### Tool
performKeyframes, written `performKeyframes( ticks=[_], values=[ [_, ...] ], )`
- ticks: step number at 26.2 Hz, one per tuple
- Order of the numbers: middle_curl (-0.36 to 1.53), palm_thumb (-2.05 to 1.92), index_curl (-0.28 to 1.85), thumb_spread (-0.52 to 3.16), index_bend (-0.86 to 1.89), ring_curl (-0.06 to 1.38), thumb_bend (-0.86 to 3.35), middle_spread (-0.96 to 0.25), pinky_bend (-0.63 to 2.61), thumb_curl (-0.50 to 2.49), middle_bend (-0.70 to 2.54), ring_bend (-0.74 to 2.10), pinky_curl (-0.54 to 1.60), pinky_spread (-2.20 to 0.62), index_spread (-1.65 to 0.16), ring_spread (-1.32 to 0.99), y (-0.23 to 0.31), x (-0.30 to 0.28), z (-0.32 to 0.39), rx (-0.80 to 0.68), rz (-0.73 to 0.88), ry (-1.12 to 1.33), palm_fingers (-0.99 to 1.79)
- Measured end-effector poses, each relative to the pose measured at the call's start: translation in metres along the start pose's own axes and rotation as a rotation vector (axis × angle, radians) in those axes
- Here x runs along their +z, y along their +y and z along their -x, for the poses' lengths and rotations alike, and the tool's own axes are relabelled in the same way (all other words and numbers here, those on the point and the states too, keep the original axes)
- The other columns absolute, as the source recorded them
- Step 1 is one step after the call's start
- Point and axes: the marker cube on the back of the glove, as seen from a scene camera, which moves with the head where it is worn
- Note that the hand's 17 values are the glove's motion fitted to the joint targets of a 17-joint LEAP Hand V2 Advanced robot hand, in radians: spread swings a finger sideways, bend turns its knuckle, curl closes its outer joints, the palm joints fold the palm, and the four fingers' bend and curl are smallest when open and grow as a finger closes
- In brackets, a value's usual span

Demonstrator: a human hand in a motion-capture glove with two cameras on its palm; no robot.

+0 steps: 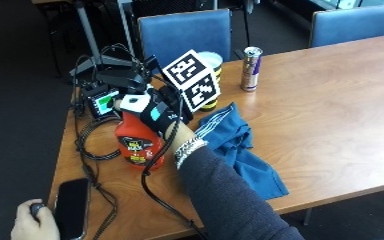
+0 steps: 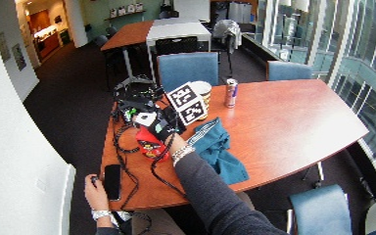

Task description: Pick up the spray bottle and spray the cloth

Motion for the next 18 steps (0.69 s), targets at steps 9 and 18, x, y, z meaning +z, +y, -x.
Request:
performKeyframes(
  ticks=[9, 18],
  values=[
    [0.47, 0.92, 0.51, 0.53, 0.03, 0.45, -0.04, -0.23, 0.26, 0.76, 0.49, 0.50, 0.38, 0.03, -0.34, -0.17, 0.030, -0.045, -0.029, 0.054, -0.036, 0.100, 0.66],
    [0.40, 0.77, 0.39, 0.73, 0.08, 0.38, -0.07, -0.11, 0.36, 0.65, 0.29, 0.36, 0.38, 0.16, -0.35, -0.07, 0.087, -0.076, -0.037, 0.115, 0.052, 0.459, 0.37]
  ],
)
